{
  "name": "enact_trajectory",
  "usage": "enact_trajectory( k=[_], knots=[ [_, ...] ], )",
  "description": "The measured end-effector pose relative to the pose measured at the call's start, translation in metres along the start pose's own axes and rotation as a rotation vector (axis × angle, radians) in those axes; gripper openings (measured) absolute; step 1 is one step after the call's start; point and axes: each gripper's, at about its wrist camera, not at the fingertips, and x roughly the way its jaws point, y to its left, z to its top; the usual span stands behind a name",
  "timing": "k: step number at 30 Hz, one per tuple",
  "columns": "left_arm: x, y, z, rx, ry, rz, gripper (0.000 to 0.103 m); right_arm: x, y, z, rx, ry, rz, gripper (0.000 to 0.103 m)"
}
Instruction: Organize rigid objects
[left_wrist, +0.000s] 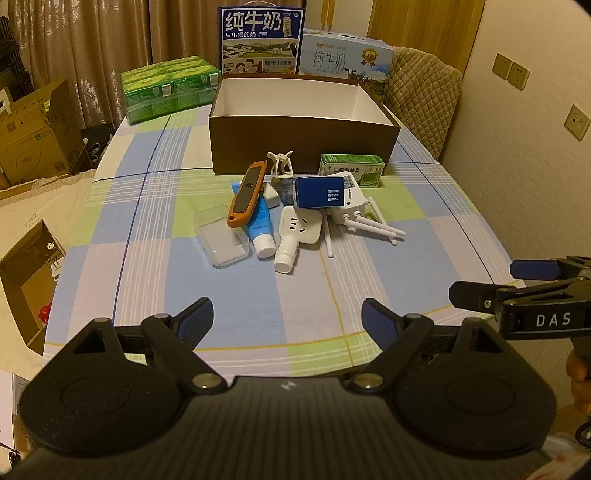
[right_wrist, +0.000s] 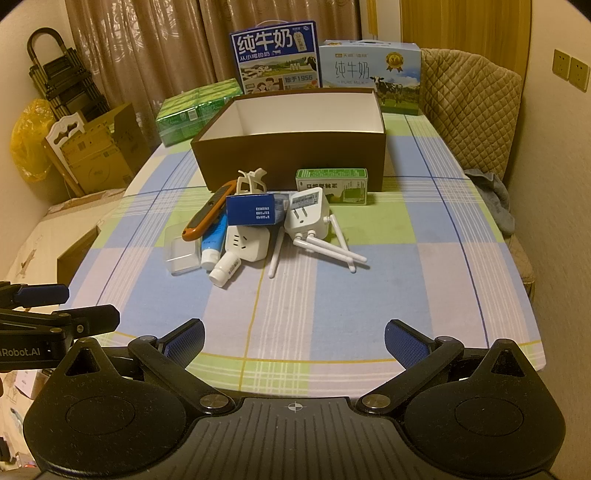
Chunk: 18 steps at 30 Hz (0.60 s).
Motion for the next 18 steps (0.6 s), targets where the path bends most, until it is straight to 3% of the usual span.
enact_trajectory(
  k=[18],
  knots=[
    [0.0013,-0.002,-0.0001,0.0,0.002,0.001,0.085,0.0003,0.0003,0.0027,-0.003,0.0,0.0,0.101]
  ],
)
